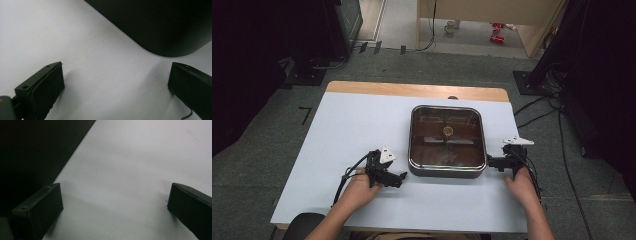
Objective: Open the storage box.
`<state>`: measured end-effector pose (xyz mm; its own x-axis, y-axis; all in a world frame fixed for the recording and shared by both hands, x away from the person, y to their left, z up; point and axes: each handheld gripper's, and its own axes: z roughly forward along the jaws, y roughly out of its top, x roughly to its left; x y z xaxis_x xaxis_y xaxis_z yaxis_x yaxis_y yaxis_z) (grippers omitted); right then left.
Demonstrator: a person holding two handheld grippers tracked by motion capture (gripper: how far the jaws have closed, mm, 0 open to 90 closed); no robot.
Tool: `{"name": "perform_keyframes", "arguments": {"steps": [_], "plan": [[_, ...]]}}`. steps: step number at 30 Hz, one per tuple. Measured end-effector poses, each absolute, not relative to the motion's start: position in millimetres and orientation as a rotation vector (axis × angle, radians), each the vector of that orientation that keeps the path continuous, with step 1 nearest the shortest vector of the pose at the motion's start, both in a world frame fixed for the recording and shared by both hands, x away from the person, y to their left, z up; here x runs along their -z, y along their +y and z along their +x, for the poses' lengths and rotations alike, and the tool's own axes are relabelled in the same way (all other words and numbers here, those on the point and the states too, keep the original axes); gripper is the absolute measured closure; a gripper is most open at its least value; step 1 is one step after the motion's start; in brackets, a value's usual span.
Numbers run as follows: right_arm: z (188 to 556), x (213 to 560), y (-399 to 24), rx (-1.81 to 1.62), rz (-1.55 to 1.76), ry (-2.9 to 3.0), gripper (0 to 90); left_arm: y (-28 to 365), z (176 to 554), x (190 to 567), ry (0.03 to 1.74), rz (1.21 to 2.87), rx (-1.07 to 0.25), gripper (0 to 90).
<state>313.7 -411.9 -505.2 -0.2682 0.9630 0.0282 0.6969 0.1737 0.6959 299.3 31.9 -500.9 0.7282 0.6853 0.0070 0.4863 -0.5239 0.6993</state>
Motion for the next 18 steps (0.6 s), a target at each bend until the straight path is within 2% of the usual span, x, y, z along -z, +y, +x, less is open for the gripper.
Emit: {"name": "perform_keyframes", "arguments": {"steps": [18], "plan": [[313.7, 505.2, -411.8, -0.850, 1.564, 2.036, 0.0, 27.3, 303.2, 501.0, 0.874, 2.232, -0.361, 0.0]]}}
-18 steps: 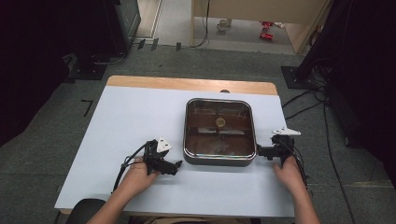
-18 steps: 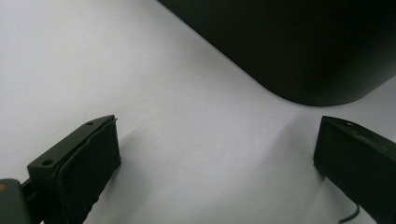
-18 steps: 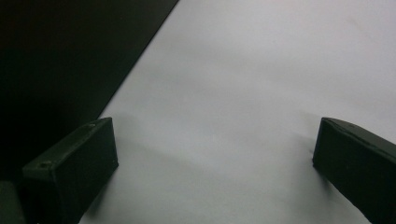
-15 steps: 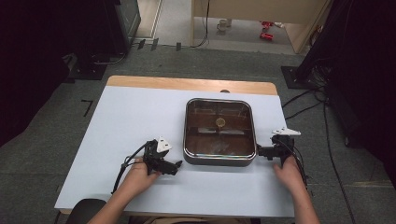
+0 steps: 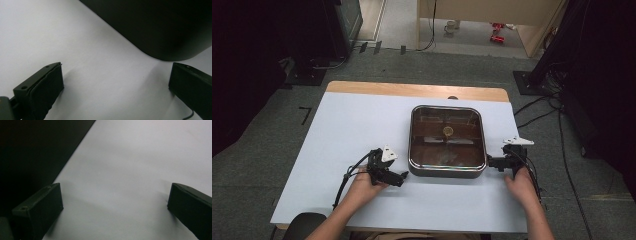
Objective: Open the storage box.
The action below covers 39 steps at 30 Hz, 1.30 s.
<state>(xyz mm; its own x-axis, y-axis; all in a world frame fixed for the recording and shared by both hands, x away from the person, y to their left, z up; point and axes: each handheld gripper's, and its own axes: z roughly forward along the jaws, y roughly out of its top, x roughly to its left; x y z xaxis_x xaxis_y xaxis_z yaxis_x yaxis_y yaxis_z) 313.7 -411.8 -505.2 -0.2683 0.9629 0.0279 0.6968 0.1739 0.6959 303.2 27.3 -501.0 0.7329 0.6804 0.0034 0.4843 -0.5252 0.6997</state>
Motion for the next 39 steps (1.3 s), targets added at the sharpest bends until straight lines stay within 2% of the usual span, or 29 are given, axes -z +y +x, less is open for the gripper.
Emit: {"name": "perform_keyframes", "arguments": {"steps": [25, 30, 32, 39], "plan": [[313.7, 505.2, -411.8, -0.851, 1.565, 2.035, 0.0, 24.0, 313.8, 490.9, 0.834, 2.375, -0.288, 0.5], [313.7, 505.2, -411.9, -0.851, 1.565, 2.036, 0.0, 27.4, 314.8, 487.5, 0.843, 2.374, -0.287, 6.1], [313.7, 505.2, -411.8, -0.851, 1.565, 2.036, 0.0, 31.7, 317.0, 485.3, 0.862, 2.355, -0.271, 15.0], [313.8, 505.2, -411.9, -0.851, 1.565, 2.035, 0.0, 32.8, 320.8, 481.2, 0.848, 2.405, -0.228, 15.0]]}}
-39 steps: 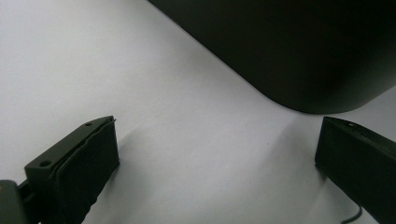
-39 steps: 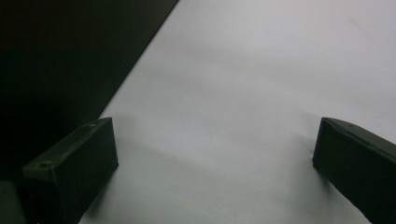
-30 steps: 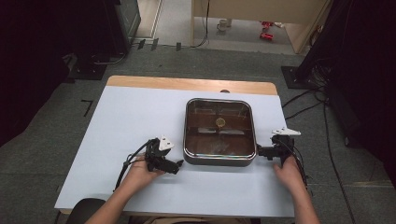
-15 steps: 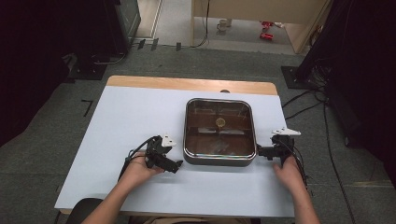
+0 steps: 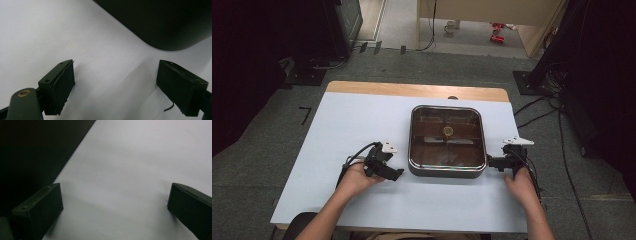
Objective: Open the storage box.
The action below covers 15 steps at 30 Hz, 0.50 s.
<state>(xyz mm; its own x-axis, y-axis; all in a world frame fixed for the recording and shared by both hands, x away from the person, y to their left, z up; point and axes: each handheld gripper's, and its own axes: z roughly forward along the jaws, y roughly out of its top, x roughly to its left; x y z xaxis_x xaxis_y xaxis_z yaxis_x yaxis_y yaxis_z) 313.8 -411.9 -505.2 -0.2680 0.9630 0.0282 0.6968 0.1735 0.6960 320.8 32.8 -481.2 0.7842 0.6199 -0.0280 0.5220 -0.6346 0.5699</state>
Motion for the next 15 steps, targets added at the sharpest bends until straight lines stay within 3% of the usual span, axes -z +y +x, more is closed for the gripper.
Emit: {"name": "perform_keyframes", "arguments": {"steps": [8, 10, 15], "plan": [[313.7, 505.2, -411.8, -0.851, 1.565, 2.035, 0.0, 33.5, 325.4, 470.7, 0.819, 2.414, -0.166, 15.8], [313.7, 505.2, -411.9, -0.851, 1.565, 2.036, 0.0, 34.3, 325.4, 465.5, 0.818, 2.412, -0.167, 23.2], [313.7, 505.2, -411.8, -0.851, 1.565, 2.035, 0.0, 35.7, 326.4, 457.9, 0.804, 2.405, -0.170, 24.3]]}}
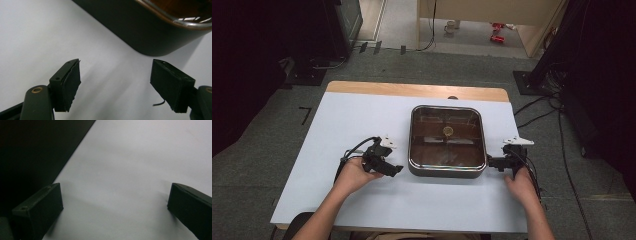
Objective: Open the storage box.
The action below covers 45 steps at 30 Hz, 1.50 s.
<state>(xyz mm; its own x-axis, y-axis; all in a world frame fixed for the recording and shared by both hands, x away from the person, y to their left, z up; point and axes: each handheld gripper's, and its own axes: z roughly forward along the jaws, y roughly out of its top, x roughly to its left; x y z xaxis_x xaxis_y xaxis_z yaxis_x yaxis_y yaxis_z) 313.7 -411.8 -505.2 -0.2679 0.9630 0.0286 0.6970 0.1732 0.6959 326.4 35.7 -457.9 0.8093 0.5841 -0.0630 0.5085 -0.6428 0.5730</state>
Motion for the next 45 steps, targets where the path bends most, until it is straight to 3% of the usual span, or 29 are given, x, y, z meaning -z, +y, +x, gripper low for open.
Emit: {"name": "perform_keyframes", "arguments": {"steps": [5, 15, 33, 45], "plan": [[313.7, 505.2, -411.9, -0.851, 1.564, 2.035, 0.0, 37.2, 325.0, 446.7, 0.766, 2.387, -0.166, 31.2], [313.7, 505.2, -411.9, -0.851, 1.564, 2.036, 0.0, 41.2, 327.6, 426.6, 0.741, 2.325, -0.206, 35.2], [313.6, 505.2, -411.8, -0.851, 1.565, 2.035, 0.0, 7.3, 348.9, 390.6, 0.647, 2.328, -0.168, 31.7], [313.4, 505.2, -411.6, -0.849, 1.560, 2.034, 0.0, -26.9, 371.4, 385.9, 0.599, 2.315, -0.129, 37.3]]}}
